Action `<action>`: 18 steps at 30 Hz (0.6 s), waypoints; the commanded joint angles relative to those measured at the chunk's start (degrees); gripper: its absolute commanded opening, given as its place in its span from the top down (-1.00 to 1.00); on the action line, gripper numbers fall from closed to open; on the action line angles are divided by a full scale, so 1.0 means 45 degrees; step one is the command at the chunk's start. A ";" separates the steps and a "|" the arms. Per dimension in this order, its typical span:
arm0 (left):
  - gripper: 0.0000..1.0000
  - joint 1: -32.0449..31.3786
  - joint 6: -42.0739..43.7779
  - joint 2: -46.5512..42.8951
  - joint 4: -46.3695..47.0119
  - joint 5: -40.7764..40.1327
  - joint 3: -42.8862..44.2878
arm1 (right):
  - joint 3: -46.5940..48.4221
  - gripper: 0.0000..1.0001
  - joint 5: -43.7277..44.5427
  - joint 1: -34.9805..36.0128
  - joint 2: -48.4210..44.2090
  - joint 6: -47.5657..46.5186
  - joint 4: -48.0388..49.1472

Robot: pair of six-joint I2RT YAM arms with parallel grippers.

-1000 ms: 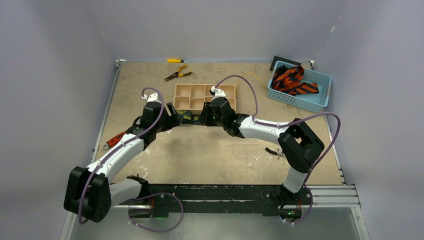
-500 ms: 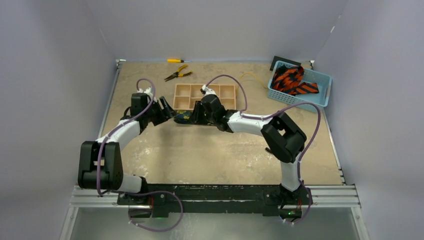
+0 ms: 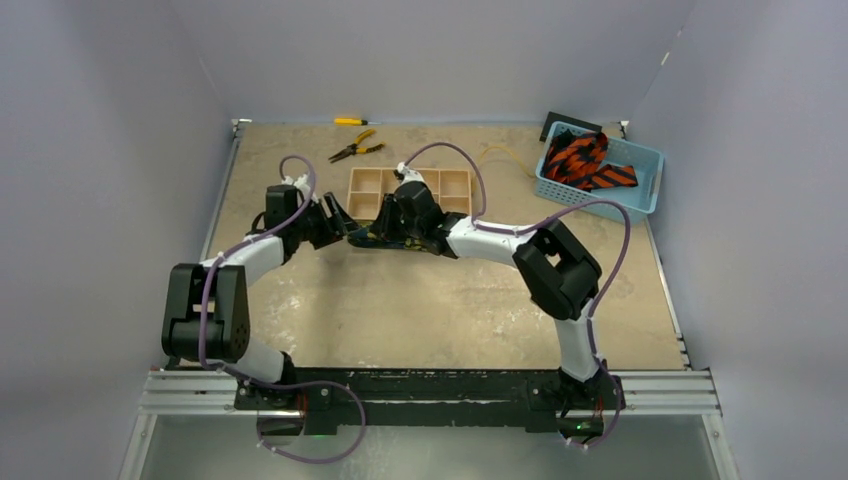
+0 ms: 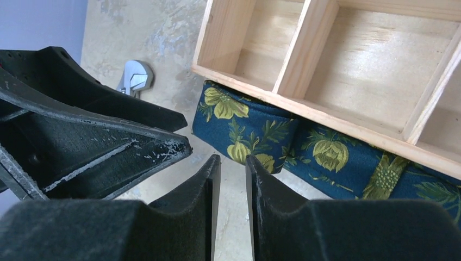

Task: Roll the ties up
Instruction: Roll the tie at the center of the board.

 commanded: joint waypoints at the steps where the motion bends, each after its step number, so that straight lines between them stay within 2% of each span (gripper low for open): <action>1: -0.25 0.0079 0.0086 0.0437 0.0725 0.0159 0.0214 | 0.0669 0.46 -0.0069 0.0058 0.0414 0.0146 -0.0166; 18: -0.15 0.0044 -0.0337 0.1460 0.1610 0.0518 0.0325 | -0.0166 0.50 -0.0065 -0.0508 0.0720 0.0393 0.0040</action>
